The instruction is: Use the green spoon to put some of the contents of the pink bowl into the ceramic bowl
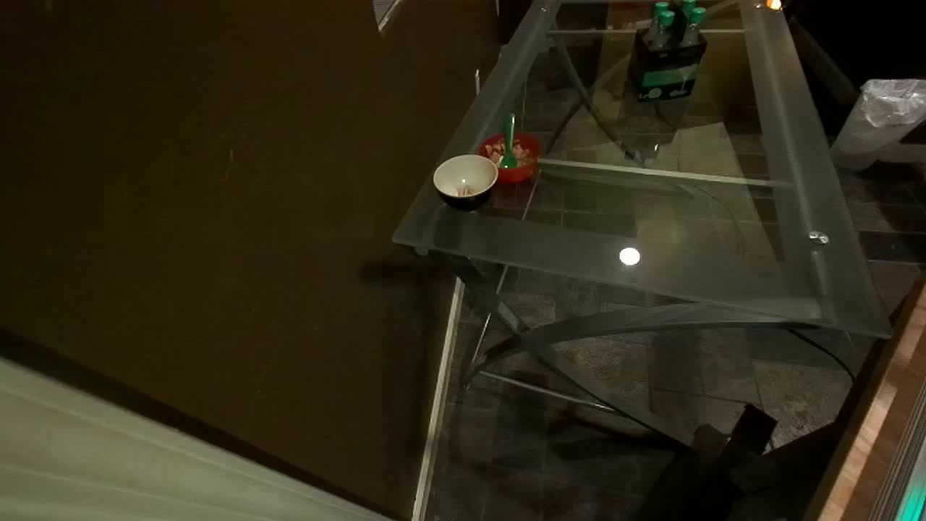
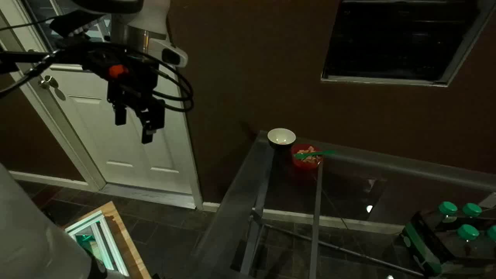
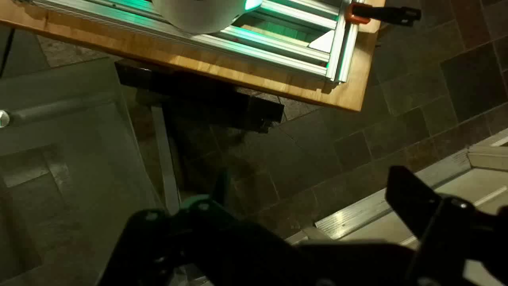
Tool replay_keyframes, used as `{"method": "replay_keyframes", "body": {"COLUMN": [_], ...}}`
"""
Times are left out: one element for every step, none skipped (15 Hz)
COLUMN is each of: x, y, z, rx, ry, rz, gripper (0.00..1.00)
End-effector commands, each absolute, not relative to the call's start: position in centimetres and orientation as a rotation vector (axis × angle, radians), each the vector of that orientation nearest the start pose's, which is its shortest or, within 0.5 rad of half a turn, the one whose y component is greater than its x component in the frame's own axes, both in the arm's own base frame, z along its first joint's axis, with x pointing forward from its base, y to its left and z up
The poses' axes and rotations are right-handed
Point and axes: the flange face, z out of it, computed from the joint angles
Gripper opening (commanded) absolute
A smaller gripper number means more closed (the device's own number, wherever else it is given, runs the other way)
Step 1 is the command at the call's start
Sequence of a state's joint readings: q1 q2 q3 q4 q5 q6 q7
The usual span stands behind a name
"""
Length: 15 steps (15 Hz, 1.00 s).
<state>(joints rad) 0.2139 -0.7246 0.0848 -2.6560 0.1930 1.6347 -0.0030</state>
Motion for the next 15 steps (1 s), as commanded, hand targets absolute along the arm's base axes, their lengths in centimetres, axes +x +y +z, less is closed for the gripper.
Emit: {"method": "replay_keyframes", "body": {"x": [27.6,27.6,27.6,27.6,27.6,28.8,29.4,30.3,31.3,32.4,33.4,34.5,35.5,36.6,37.8], "y": [10.5,10.5,10.5,10.5,10.5,9.3,8.2,6.6,5.0,3.1,1.4,-0.2,-1.7,-2.8,-3.7], "z": [43.9,43.9,43.9,43.9,43.9,43.6,43.6,43.6,43.6,43.7,43.7,44.0,44.0,44.2,44.4], "rx": [-2.993,-2.993,-2.993,-2.993,-2.993,-2.993,-2.993,-2.998,-3.008,-3.009,-3.005,-3.003,-3.001,-2.995,-2.994], "ry": [-0.347,-0.347,-0.347,-0.347,-0.347,-0.201,-0.122,-0.039,0.028,0.100,0.177,0.251,0.319,0.387,0.441], "rz": [0.475,0.475,0.475,0.475,0.475,0.432,0.396,0.357,0.303,0.247,0.195,0.134,0.064,-0.006,-0.086], "gripper": [1.00,1.00,1.00,1.00,1.00,1.00,1.00,1.00,1.00,1.00,1.00,1.00,1.00,1.00,1.00]}}
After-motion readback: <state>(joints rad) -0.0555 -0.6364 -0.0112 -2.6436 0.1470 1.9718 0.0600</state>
